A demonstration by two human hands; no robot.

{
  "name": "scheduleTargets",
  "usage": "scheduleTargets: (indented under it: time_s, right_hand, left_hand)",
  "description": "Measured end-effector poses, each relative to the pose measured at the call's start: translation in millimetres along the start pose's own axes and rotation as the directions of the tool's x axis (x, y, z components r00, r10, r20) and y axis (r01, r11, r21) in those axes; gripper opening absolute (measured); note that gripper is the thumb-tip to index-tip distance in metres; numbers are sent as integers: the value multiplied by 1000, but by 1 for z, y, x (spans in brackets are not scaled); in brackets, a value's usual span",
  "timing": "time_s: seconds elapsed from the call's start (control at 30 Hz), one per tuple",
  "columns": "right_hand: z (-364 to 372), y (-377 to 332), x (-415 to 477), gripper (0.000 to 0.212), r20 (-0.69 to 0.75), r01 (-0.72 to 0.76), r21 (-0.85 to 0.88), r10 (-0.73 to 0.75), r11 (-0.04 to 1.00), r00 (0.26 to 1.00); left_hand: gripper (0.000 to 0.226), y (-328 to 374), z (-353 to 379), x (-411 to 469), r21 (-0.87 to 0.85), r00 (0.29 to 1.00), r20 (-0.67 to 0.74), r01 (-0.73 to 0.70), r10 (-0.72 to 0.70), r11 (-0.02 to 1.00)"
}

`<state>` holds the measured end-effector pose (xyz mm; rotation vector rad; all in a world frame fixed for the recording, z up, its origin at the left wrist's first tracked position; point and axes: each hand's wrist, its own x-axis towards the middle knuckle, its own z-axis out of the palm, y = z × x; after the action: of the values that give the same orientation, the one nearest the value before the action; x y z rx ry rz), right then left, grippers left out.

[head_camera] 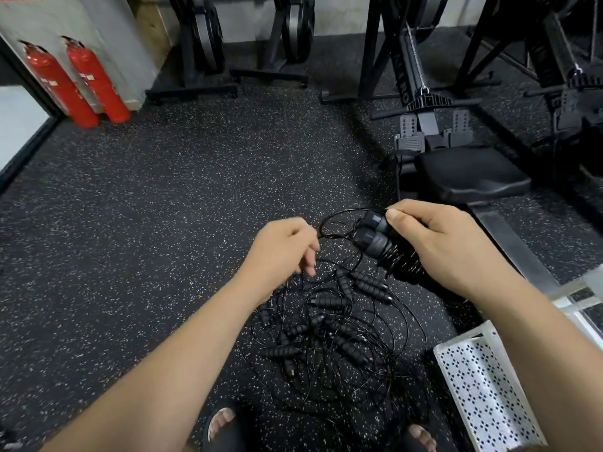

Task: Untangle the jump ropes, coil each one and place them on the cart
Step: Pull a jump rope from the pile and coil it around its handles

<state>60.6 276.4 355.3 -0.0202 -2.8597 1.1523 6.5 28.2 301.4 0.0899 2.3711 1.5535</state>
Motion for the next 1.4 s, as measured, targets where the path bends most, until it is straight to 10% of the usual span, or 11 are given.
scheduleTargets:
  time_s: [0.07, 0.2, 0.43, 0.83, 1.23, 1.4]
  right_hand:
    - [0, 0, 0, 27, -4, -9, 9, 9, 1000, 1000]
    - [3, -4, -1, 25, 22, -8, 24, 7, 1000, 1000]
    - [8, -12, -6, 25, 94, -5, 65, -1, 998, 996]
    - [-5, 16, 7, 26, -76, -162, 72, 167, 984, 983]
    - [-6, 13, 9, 25, -86, -189, 70, 195, 979, 977]
    - [-25, 15, 6, 26, -203, -208, 40, 211, 977, 956]
  left_hand:
    - [25, 5, 8, -5, 40, 985, 165, 54, -59, 998]
    - [22, -10, 34, -1, 8, 992, 14, 124, -124, 992]
    - [28, -10, 49, 5, -573, 962, 28, 240, -273, 784]
    - [39, 8, -8, 2, 124, 919, 360, 125, -162, 984]
    - [29, -23, -87, 25, -64, 994, 47, 102, -99, 993]
    - [23, -39, -120, 32, -431, 945, -265, 62, -192, 900]
